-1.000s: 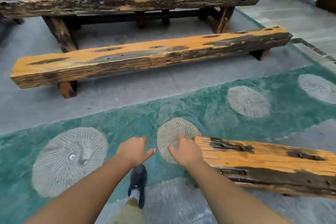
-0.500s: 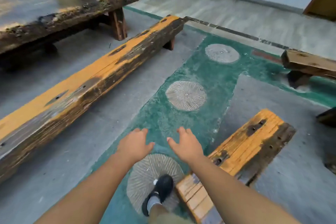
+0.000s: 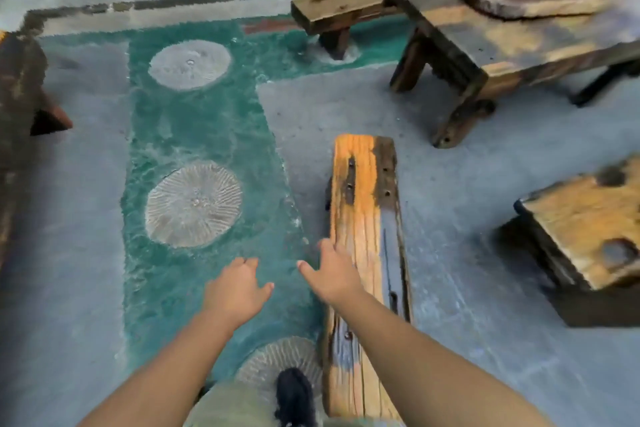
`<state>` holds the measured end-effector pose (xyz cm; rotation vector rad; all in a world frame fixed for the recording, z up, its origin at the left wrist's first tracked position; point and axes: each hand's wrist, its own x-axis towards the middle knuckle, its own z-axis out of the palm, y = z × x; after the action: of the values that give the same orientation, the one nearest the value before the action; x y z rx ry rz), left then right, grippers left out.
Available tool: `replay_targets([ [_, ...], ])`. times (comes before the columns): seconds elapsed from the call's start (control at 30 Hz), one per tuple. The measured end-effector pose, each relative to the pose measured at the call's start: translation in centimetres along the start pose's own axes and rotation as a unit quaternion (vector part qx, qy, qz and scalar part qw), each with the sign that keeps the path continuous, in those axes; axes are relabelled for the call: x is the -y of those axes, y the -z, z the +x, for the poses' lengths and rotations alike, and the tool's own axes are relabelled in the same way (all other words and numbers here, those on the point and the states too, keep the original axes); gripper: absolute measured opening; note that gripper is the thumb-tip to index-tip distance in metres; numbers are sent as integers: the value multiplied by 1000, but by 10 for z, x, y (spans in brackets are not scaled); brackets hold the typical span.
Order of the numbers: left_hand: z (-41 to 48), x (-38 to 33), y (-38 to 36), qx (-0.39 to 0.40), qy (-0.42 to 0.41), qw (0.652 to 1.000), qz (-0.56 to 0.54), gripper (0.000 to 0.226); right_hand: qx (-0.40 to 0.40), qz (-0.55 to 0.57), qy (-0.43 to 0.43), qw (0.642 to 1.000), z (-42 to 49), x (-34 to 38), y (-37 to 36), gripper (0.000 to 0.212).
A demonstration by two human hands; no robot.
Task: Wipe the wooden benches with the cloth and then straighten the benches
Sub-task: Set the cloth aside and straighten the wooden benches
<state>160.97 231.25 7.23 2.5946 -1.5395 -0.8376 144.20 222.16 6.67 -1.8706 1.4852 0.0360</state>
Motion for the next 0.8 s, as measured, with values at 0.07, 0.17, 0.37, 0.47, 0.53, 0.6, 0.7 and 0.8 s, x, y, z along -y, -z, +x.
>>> replay_targets([
  [0.07, 38, -39, -4, 44, -91, 994, 39, 58, -30, 17, -73, 997, 7, -35, 16, 61],
  [0.17, 80, -88, -12, 103, -213, 968, 90, 58, -53, 26, -196, 979, -6, -91, 20, 68],
  [0.37, 127, -132, -66, 215, -423, 853, 218, 59, -85, 89, -412, 903, -63, -141, -64, 75],
  [0.47, 144, -127, -113, 241, -493, 801, 240, 57, -85, 124, -481, 864, -73, -145, -132, 69],
  [0.53, 152, -116, -151, 253, -511, 781, 257, 56, -83, 147, -513, 841, -73, -148, -180, 68],
  [0.6, 159, -98, -198, 259, -528, 768, 254, 58, -109, 167, -539, 818, -65, -154, -231, 67],
  [0.7, 170, -63, -271, 260, -563, 737, 270, 68, -147, 196, -563, 790, -46, -168, -301, 80],
  [0.8, 183, -42, -343, 227, -611, 696, 303, 72, -179, 177, -567, 784, -26, -193, -366, 98],
])
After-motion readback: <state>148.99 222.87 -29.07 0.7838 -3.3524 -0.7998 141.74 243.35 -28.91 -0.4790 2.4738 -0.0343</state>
